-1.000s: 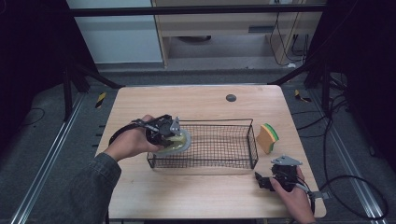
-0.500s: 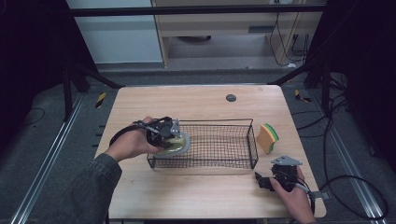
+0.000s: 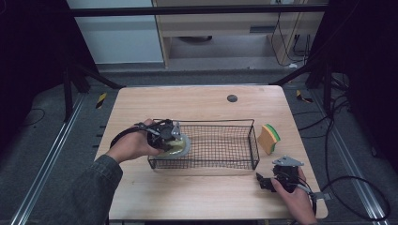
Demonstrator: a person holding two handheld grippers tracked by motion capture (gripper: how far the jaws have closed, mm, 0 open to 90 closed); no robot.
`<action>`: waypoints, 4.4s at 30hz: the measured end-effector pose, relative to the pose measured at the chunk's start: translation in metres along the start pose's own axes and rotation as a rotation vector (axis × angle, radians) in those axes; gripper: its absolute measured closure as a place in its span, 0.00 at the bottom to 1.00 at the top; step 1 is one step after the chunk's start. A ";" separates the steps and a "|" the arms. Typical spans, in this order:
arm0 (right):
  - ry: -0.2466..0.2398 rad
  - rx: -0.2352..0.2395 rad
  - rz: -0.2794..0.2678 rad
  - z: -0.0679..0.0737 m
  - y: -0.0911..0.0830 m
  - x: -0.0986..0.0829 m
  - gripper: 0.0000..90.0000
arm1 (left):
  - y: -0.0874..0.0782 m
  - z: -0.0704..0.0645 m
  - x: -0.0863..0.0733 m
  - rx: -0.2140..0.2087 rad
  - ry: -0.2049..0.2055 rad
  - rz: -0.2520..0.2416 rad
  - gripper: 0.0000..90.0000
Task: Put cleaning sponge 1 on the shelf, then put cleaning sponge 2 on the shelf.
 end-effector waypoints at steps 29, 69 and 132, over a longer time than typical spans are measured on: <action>0.000 0.000 0.000 0.000 0.000 0.000 0.01 | 0.020 -0.003 -0.002 -0.039 0.005 0.032 0.78; -0.001 -0.001 0.000 0.000 0.000 0.000 0.00 | 0.037 0.004 -0.002 -0.068 -0.025 0.047 0.78; 0.005 -0.001 0.006 -0.001 0.000 0.001 0.02 | 0.057 -0.010 -0.166 0.298 -0.858 -0.351 0.06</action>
Point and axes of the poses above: each handheld gripper's, and its own axes: y roughly forward along the jaws, x roughly out of its top, z roughly to its left, the point moved 2 cm from there along y, roughly forward along the jaws, and after that the axes turned 4 degrees about -x, right-handed, at the moved point
